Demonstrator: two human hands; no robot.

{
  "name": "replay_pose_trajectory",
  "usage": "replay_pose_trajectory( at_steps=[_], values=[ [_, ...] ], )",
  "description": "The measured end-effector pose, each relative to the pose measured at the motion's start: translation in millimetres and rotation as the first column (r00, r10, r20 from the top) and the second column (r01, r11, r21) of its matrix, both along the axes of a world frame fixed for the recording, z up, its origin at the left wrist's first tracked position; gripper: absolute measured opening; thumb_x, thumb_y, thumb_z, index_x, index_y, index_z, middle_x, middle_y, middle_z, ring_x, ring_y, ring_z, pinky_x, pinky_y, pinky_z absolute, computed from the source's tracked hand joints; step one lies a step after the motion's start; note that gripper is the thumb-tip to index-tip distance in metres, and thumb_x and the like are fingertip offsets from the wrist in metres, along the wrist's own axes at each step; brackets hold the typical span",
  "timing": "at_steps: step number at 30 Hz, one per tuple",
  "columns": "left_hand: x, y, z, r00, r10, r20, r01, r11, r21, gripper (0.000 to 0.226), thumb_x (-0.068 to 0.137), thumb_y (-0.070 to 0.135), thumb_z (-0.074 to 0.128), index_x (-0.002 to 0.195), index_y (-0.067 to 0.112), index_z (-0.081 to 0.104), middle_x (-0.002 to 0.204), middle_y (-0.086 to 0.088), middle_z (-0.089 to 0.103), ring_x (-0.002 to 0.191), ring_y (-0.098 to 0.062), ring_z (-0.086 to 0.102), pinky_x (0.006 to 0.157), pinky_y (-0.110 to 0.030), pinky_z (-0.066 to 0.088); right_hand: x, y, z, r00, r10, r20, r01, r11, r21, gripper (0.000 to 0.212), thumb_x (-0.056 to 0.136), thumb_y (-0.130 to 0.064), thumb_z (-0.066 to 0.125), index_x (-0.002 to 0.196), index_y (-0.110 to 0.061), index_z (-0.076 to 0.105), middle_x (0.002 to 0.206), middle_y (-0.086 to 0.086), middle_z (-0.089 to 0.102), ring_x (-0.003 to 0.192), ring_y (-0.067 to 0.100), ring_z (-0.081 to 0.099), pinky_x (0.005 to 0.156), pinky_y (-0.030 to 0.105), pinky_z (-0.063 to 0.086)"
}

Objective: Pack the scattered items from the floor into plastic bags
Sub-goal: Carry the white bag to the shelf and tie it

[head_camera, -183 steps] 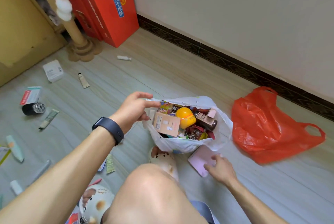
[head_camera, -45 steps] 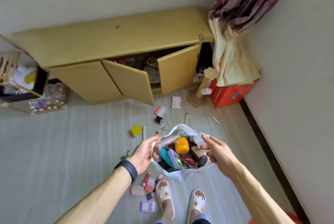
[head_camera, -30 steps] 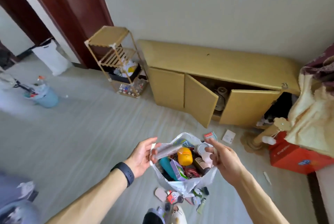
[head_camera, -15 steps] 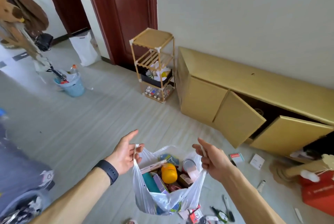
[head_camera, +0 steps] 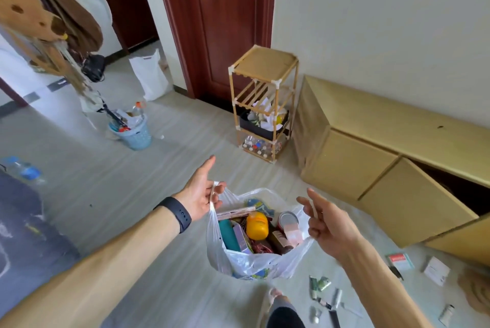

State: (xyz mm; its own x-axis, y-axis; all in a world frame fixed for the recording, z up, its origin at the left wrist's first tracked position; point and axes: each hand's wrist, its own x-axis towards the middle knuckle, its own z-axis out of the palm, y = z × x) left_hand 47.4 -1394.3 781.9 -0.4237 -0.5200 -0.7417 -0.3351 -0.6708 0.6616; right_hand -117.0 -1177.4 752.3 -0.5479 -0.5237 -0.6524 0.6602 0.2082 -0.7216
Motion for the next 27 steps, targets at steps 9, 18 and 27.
replay_pose_trajectory(
  at_steps=[9,18,27],
  values=[
    [-133.6,-158.4,-5.8,0.995,-0.088,0.046,0.089,0.996,-0.007,0.094,0.081,0.081,0.041,0.129,0.0,0.051,0.054,0.001,0.048,0.042,-0.011,0.03,0.059,-0.028,0.039,-126.2,-172.4,-4.4,0.999,0.038,-0.021,-0.038,0.999,-0.003,0.035,0.092,-0.033,0.066,0.105,-0.001,0.072,0.062,-0.004,0.058,0.047,0.009,0.022,0.049,0.024,0.02],
    [-254.1,-296.0,15.5,0.989,-0.145,0.035,0.147,0.988,-0.045,0.082,0.085,0.074,0.045,0.119,-0.001,0.057,0.06,0.0,0.049,0.051,-0.012,0.031,0.062,-0.029,0.037,-240.3,-305.7,21.8,0.994,0.025,-0.111,-0.022,0.999,0.032,0.031,0.087,-0.034,0.071,0.101,-0.006,0.072,0.08,0.002,0.06,0.047,0.01,0.022,0.047,0.024,0.023],
    [-372.3,-460.7,71.7,0.943,-0.318,-0.104,0.304,0.944,-0.131,0.083,0.083,0.075,0.049,0.114,-0.001,0.063,0.066,-0.006,0.057,0.047,-0.013,0.034,0.057,-0.029,0.04,-327.5,-447.4,82.7,0.962,-0.195,-0.193,0.176,0.978,-0.108,0.021,0.09,-0.033,0.068,0.087,-0.013,0.07,0.068,-0.005,0.059,0.047,0.01,0.021,0.049,0.025,0.02]
  ],
)
